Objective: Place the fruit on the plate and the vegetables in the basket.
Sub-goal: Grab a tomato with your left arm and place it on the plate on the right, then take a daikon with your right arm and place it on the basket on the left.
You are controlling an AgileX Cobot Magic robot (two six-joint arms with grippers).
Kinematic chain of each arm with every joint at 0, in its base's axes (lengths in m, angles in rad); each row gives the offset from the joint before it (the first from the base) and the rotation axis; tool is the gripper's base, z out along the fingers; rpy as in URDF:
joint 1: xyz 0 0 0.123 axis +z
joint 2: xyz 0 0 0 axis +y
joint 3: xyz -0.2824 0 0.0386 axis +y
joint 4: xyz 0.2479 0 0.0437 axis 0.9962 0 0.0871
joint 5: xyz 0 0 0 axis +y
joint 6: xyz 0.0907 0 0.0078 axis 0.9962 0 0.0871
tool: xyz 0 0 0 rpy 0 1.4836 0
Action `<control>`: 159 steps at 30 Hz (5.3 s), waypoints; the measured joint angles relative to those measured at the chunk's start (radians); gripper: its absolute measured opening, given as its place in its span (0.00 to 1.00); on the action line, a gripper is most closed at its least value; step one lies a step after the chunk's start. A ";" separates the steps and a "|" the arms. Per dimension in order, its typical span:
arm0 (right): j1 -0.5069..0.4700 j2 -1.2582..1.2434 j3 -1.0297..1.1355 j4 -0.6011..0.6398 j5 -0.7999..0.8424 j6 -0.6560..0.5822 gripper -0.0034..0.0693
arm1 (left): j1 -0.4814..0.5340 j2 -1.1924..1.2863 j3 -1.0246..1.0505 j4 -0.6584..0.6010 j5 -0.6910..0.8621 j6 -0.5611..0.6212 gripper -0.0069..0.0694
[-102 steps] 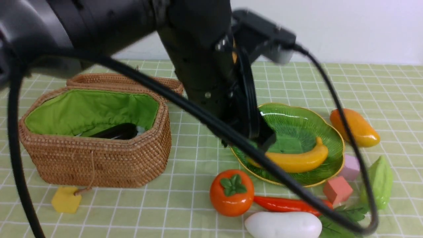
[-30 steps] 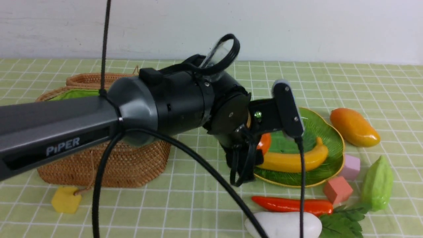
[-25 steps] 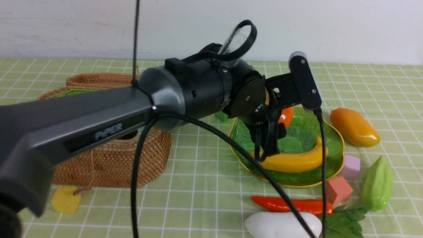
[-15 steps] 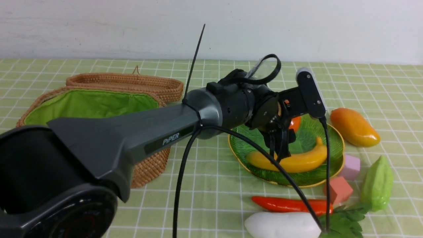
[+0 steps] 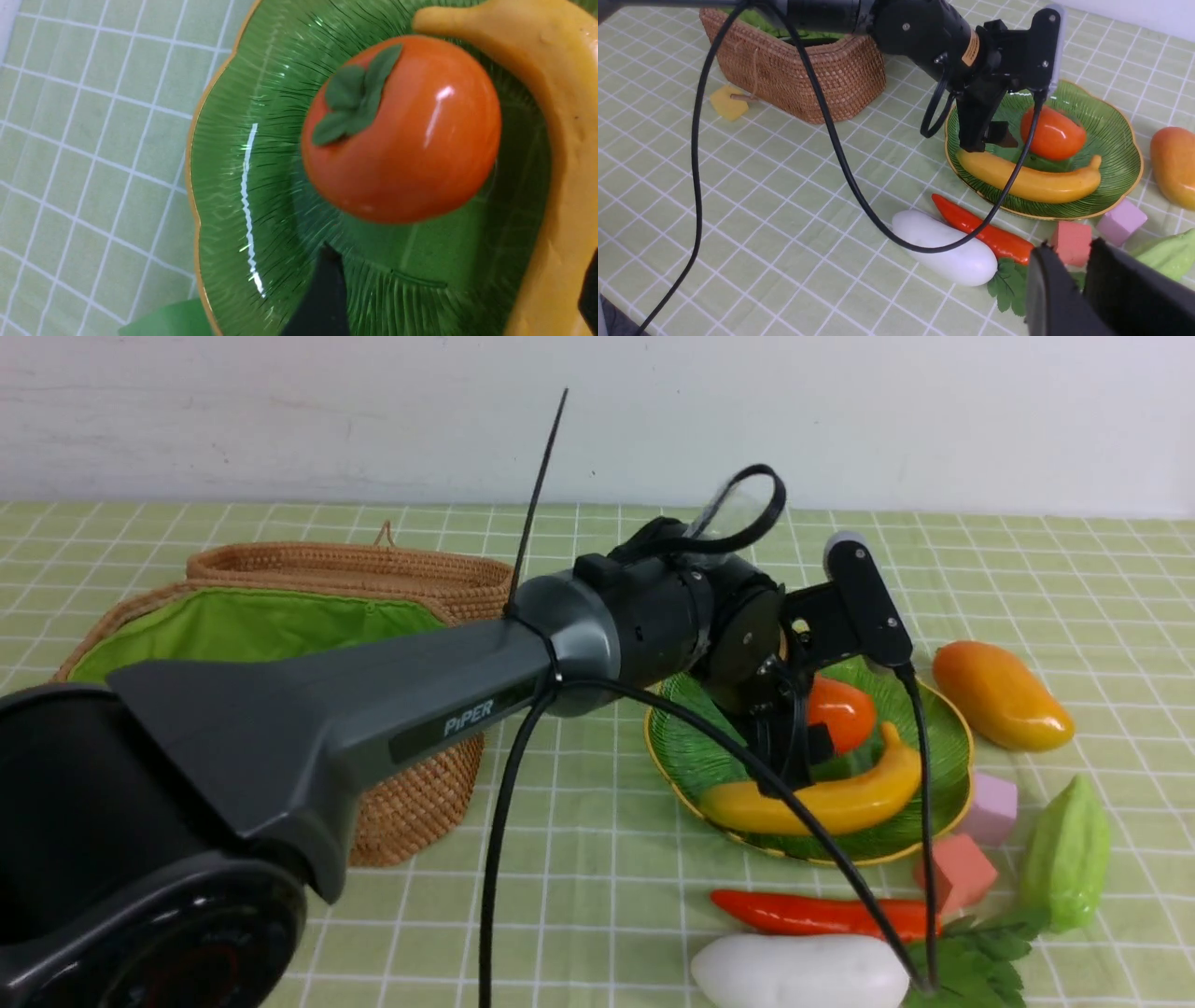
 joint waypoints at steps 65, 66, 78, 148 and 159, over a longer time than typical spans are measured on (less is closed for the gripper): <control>0.351 1.220 -0.103 -0.215 -0.176 -0.588 0.93 | 0.000 -1.731 1.166 -0.107 0.067 -0.606 0.07; 0.351 1.239 -0.103 -0.209 -0.193 -0.612 0.95 | 0.000 -1.731 1.166 -0.107 0.073 -0.606 0.07; 0.353 1.325 -0.108 -0.192 -0.250 -0.681 0.79 | 0.000 -1.731 1.167 -0.107 0.095 -0.603 0.07; 0.634 1.794 -1.058 0.160 -0.973 -0.572 0.74 | 0.000 -1.734 1.164 0.969 0.191 -1.568 0.07; 0.636 1.757 -1.059 0.132 -0.867 -0.573 0.96 | 0.000 -1.734 1.164 0.947 0.187 -1.568 0.07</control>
